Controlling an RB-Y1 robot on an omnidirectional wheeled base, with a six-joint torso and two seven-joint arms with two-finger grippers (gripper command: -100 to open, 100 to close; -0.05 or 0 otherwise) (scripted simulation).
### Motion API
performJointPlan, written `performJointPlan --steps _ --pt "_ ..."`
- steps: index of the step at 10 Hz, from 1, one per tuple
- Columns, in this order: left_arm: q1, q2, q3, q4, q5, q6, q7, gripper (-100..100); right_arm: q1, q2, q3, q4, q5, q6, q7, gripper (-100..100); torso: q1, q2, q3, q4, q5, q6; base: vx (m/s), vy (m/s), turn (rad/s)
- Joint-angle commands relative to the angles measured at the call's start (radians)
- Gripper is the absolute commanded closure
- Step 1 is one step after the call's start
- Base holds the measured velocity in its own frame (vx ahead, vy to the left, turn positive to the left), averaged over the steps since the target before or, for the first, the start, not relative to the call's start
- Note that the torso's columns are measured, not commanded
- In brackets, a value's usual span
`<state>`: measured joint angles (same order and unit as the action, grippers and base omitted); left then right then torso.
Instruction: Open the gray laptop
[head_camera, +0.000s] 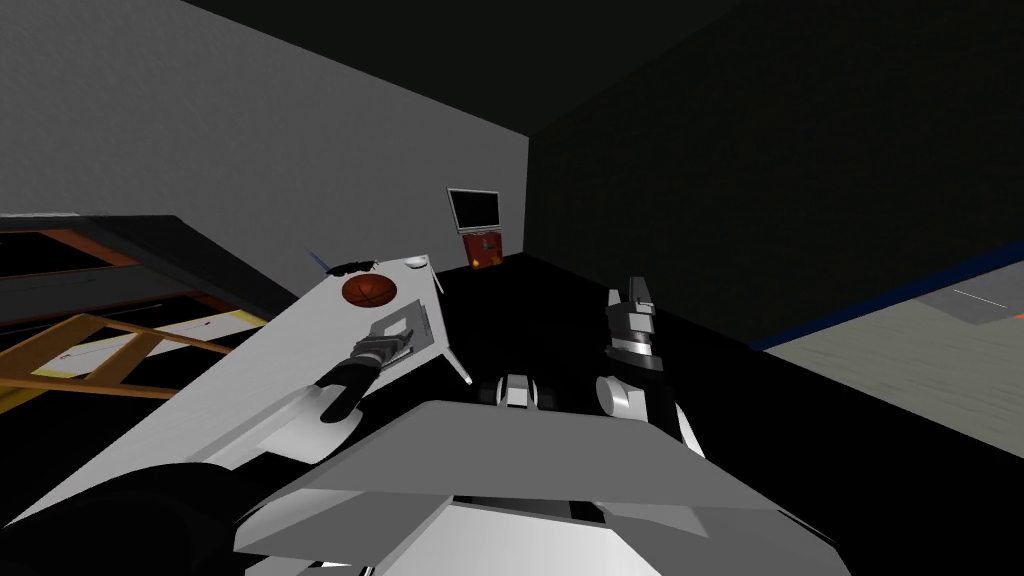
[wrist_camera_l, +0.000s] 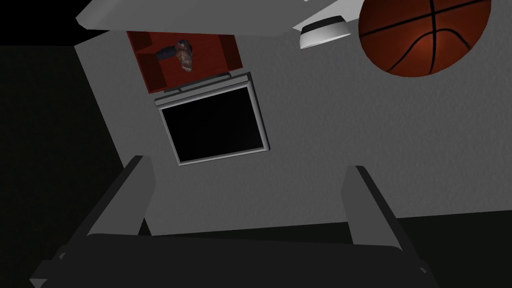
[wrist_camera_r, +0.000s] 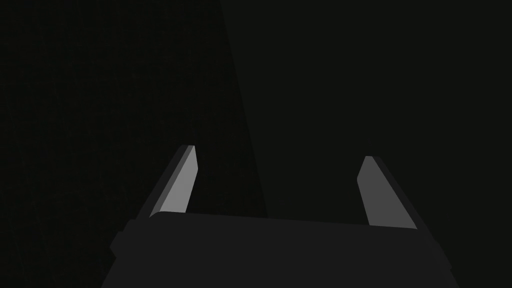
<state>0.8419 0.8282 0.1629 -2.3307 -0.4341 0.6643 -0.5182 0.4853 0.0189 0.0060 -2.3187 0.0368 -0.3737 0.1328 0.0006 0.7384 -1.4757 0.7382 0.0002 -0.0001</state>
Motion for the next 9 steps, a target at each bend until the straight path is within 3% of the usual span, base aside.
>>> performJointPlan --steps 1,3,4,9 --pt "0.051 0.028 0.017 -0.080 0.018 0.043 -0.004 -100 0.000 0.000 0.000 0.000 0.000 0.000 0.000 0 0.000 -0.001 -0.001 0.000 0.000 0.000 0.052 0.026 0.052" --pt "0.050 0.025 0.016 -0.080 0.015 0.038 -0.003 -100 0.000 0.000 0.000 0.000 0.000 0.000 0.000 0 -0.001 0.000 0.000 0.000 0.000 0.000 0.022 0.009 0.008" --pt "0.051 0.025 0.017 -0.082 0.015 0.039 -0.003 0 0.000 0.000 0.000 0.000 0.000 0.000 0.000 0 -0.001 0.001 0.001 0.000 0.000 0.000 0.000 0.000 0.000" --pt "0.051 0.025 0.017 -0.082 0.015 0.039 -0.003 0 0.000 0.000 0.000 0.000 0.000 0.000 0.000 0 -0.001 -0.001 0.000 0.000 0.000 0.000 0.000 0.000 0.000"
